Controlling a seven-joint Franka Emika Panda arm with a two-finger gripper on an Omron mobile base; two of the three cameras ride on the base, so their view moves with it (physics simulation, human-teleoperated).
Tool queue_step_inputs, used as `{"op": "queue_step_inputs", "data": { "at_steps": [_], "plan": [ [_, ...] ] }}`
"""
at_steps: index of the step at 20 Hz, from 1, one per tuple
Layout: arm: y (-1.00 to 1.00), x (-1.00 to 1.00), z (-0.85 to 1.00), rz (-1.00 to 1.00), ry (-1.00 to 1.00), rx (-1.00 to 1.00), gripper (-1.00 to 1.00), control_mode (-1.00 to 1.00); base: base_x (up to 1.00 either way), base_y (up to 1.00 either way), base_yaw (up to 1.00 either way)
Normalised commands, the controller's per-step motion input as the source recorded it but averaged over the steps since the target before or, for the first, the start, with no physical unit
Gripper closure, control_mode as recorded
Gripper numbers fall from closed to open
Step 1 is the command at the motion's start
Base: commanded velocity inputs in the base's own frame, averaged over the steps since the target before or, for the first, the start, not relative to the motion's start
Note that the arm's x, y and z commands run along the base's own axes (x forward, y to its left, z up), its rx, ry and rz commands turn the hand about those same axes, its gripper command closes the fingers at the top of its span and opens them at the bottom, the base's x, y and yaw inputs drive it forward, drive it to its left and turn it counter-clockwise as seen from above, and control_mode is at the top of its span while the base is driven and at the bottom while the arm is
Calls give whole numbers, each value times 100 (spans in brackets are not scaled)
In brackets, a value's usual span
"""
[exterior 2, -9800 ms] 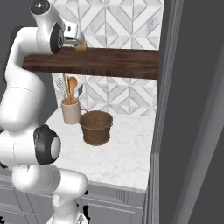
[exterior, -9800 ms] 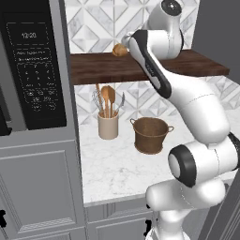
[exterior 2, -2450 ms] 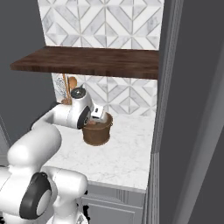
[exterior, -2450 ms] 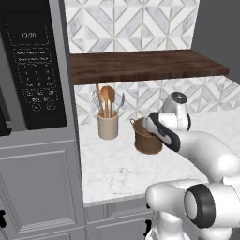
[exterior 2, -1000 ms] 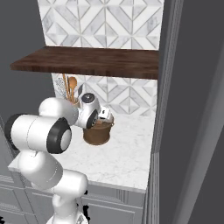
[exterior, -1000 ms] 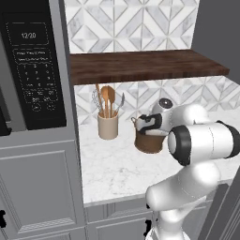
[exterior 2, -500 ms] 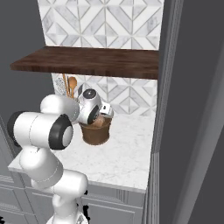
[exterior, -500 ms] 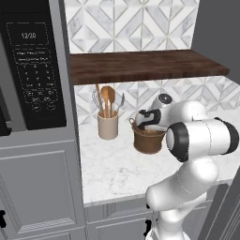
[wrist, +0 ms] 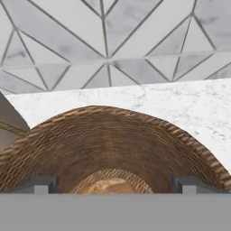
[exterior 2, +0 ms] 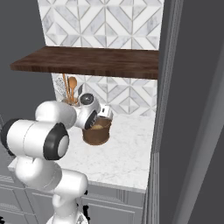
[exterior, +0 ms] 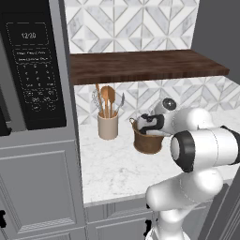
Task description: Open the cabinet, pick up the bread from the cabinet and place it in the basket. Then move the basket to the dining counter.
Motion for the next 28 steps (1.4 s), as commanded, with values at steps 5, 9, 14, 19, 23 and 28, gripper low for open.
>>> {"op": "queue_step_inputs", "data": {
  "at_steps": [5, 9, 14, 19, 23, 28],
  "plan": [
    [-3, -55, 54, -9, 0, 8, -100, -100, 0, 0, 0],
    [-2, -62, 66, -10, 0, 26, -100, -100, 0, 0, 0],
    [-9, -71, 40, -6, 1, 30, -100, -100, 0, 0, 0],
    [-12, -53, 32, -5, 15, 19, -100, -100, 0, 0, 0],
    [-21, -32, 13, -6, 35, 16, -100, -100, 0, 0, 0],
    [-1, -2, -3, -3, 20, 1, -100, -100, 0, 0, 0]
  ]
}}
